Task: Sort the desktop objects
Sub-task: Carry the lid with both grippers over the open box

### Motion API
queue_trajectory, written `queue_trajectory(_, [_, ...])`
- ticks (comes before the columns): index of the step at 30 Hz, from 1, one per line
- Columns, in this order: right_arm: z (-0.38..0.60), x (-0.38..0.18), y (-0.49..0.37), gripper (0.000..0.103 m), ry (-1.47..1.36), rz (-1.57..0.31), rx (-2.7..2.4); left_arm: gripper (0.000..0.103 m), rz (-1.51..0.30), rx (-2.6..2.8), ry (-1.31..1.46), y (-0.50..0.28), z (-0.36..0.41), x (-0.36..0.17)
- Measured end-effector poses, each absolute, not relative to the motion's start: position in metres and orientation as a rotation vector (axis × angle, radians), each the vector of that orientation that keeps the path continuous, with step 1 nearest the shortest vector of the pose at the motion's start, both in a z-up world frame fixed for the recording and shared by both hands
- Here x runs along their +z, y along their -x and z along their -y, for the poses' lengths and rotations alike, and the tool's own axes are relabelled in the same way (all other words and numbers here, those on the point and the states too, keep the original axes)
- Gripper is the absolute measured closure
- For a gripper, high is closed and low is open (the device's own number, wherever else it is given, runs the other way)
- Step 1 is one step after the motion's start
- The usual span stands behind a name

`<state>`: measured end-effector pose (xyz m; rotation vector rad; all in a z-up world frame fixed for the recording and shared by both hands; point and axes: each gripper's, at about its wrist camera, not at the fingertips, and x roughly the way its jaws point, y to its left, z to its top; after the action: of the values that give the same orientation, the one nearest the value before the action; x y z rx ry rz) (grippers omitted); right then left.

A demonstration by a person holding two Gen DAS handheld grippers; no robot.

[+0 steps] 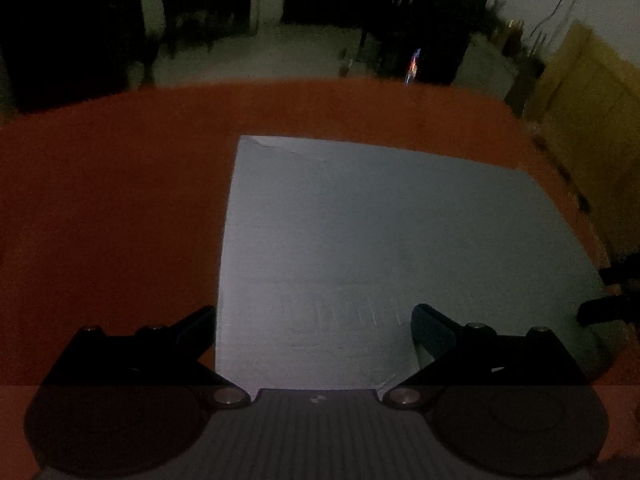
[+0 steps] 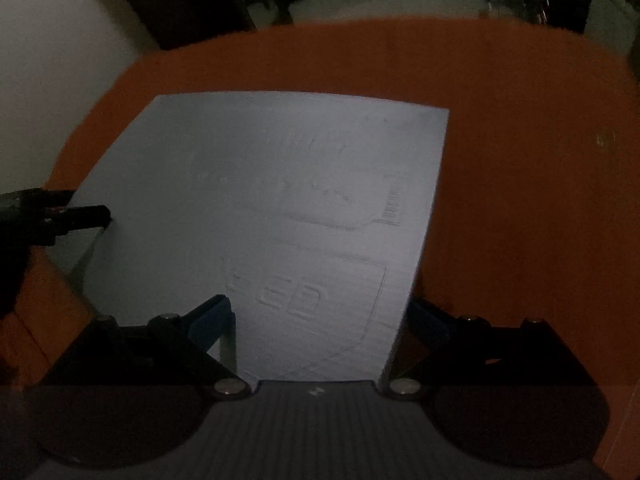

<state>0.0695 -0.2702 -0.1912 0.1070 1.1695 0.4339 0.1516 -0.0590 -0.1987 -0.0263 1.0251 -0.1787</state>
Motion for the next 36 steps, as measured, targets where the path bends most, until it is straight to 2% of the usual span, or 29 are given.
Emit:
queue_trajectory(6, [0.259, -0.259, -0.041, 0.004, -0.084, -1.236, 0.367, 0.001, -1.069, -0.166, -0.071, -0.12, 0.077, -0.237])
queue_trajectory(8, [0.249, -0.262, -0.036, 0.004, -0.01, -1.191, 0.398, 0.0, -1.069, -0.183, -0.086, -0.12, 0.079, -0.24])
queue_trajectory(11, [0.231, -0.263, -0.031, 0.008, 0.019, -1.184, 0.522, 0.001, -1.078, -0.217, -0.086, -0.124, 0.079, -0.243])
queue_trajectory(12, [0.226, -0.259, -0.027, 0.015, 0.018, -1.182, 0.53, 0.0, -1.082, -0.217, -0.086, -0.123, 0.079, -0.245])
queue_trajectory(13, [0.221, -0.258, -0.025, 0.016, 0.031, -1.178, 0.505, 0.0, -1.075, -0.215, -0.084, -0.122, 0.077, -0.246])
queue_trajectory(20, [0.238, -0.255, -0.044, 0.011, -0.097, -1.222, 0.332, 0.001, -1.021, -0.219, -0.119, -0.115, 0.063, -0.24])
queue_trajectory(25, [0.258, -0.28, -0.053, 0.004, -0.101, -1.246, 0.298, 0.001, -1.023, -0.211, -0.106, -0.114, 0.057, -0.239])
queue_trajectory(29, [0.258, -0.304, -0.057, 0.003, -0.036, -1.24, 0.359, 0.001, -1.028, -0.233, -0.097, -0.114, 0.061, -0.241])
queue_trajectory(31, [0.259, -0.312, -0.053, 0.002, -0.092, -1.243, 0.423, 0.001, -1.038, -0.258, -0.083, -0.114, 0.064, -0.245])
queue_trajectory(36, [0.243, -0.312, -0.057, 0.002, -0.106, -1.246, 0.398, 0.001, -1.057, -0.246, -0.054, -0.113, 0.065, -0.244])
